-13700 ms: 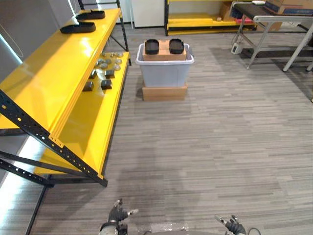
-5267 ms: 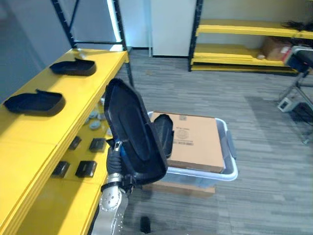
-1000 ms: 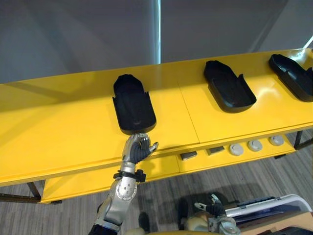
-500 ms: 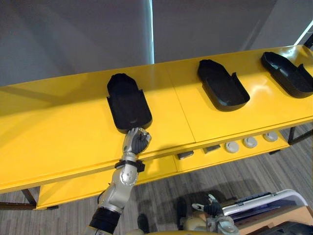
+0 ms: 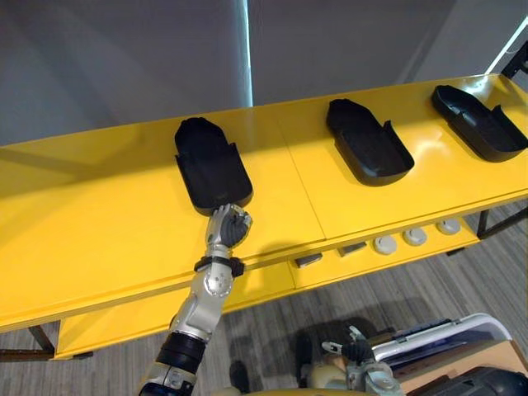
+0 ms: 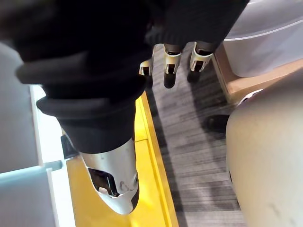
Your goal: Walk over and take plastic housings, then place them on the shelf
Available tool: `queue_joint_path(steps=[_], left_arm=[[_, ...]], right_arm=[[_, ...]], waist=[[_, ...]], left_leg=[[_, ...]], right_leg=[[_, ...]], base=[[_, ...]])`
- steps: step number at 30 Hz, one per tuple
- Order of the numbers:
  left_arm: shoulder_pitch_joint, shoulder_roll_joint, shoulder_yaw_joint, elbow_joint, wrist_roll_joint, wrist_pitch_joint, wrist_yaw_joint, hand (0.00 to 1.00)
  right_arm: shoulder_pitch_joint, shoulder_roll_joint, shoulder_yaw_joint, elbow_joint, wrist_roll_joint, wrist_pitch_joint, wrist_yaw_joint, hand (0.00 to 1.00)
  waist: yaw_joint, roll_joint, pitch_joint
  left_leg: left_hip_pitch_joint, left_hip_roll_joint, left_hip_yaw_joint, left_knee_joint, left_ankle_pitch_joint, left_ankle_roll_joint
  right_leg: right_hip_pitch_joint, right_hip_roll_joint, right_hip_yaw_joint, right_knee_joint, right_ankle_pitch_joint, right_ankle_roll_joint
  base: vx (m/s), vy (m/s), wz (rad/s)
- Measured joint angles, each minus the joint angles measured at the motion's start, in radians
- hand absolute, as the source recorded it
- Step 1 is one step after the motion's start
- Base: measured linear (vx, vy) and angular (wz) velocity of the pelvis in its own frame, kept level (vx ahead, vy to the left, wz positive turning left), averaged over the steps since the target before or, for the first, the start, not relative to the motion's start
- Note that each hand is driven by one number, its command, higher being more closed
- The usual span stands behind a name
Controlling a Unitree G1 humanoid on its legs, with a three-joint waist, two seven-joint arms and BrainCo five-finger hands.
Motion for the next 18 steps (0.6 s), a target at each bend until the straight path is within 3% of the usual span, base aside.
queue_joint_path(steps=[5, 8, 9, 12, 18], left_arm=[[0.038, -0.001, 0.005, -0.224, -0.066, -0.025, 0.020, 1.00], [0.053, 0.000, 0.065, -0.401, -0.152, -0.088, 0.038, 1.00], [0.069, -0.001, 0.146, -0.483, -0.214, -0.129, 0.060, 1.00], [0.073, -0.004, 0.347, -0.555, -0.359, -0.189, 0.136, 1.00], [0.204, -0.041, 0.680, -0.461, -0.562, -0.241, 0.258, 1.00]], right_arm=[[0.000, -0.001, -0.006, 0.009, 0.002, -0.001, -0.002, 0.00], [-0.003, -0.002, -0.028, 0.022, 0.004, -0.001, -0.002, 0.00], [-0.009, -0.005, -0.035, 0.036, 0.005, -0.001, -0.002, 0.00], [-0.009, -0.024, -0.038, 0.043, 0.005, 0.000, -0.002, 0.00], [0.002, -0.047, -0.078, 0.075, 0.003, 0.005, -0.004, 0.00]], waist=[[0.007, -0.001, -0.001], [0.011, -0.001, -0.001], [0.013, 0.000, -0.001], [0.021, 0.003, -0.003], [0.067, 0.005, -0.007]], left_leg=[[0.011, -0.001, -0.020, 0.000, 0.000, 0.000], [0.006, -0.003, -0.043, 0.000, -0.003, -0.004], [0.015, -0.002, -0.045, 0.000, -0.003, -0.004], [0.017, -0.003, -0.073, -0.001, -0.003, -0.003], [0.032, 0.000, -0.116, -0.007, -0.003, -0.005]], right_leg=[[0.021, -0.003, -0.014, 0.000, -0.001, 0.001], [0.031, -0.006, -0.028, 0.000, -0.005, 0.005], [0.042, -0.006, -0.029, 0.000, -0.007, 0.005], [0.055, -0.006, -0.050, 0.001, -0.012, 0.007], [0.087, -0.005, -0.086, 0.011, -0.034, 0.001]], base=[[-0.01, 0.010, 0.10], [-0.02, 0.014, 0.18], [-0.01, 0.011, 0.08], [-0.02, 0.004, 0.20], [0.00, 0.001, 0.23]])
